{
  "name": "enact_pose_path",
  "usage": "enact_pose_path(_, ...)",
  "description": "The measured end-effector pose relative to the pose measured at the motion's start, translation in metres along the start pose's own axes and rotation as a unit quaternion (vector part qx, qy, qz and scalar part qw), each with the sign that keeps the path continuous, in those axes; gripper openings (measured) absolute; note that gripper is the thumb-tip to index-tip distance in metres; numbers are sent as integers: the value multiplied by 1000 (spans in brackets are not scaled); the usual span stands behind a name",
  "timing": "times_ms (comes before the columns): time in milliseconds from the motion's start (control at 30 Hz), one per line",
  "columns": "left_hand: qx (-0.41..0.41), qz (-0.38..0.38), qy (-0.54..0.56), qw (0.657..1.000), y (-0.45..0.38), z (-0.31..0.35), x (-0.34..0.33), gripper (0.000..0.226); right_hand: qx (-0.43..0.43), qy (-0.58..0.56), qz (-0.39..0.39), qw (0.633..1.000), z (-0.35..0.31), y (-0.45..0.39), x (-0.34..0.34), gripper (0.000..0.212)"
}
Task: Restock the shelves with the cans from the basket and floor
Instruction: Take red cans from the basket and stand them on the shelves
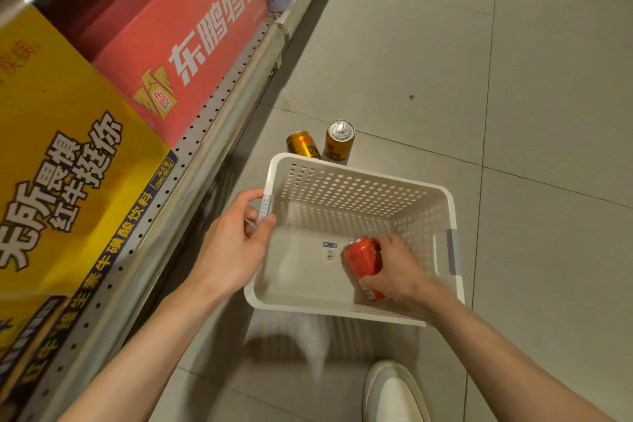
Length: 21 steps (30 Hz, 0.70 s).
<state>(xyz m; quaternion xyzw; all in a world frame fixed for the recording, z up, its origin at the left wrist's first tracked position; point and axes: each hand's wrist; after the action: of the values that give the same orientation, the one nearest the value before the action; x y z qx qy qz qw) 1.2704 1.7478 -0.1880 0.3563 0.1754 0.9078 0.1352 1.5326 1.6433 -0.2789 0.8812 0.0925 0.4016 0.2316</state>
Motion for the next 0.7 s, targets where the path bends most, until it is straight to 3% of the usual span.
enact_pose_path(100, 6, 3, -3, 1000, -1, -1, 0, 38, 6, -19, -12, 1000, 1, -2, -5, 102)
enact_pose_path(233, 19, 7, -10, 1000, -3, -3, 1, 37, 10, -16, -8, 1000, -2, -4, -8, 92)
enact_pose_path(700, 83, 0, -18, 996, -15, -27, -8, 37, 92, -243, 127, 957, -46, 13, 23, 78)
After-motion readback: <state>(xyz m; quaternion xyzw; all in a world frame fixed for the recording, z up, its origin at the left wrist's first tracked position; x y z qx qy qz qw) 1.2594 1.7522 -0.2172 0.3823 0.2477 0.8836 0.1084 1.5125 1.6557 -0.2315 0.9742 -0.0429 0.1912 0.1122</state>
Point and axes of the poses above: each hand's wrist, its own y-axis away from the middle knuckle, its own x-axis out of the back of the hand, z = x × y, and after that the axes turned 14 degrees about x, right-handed
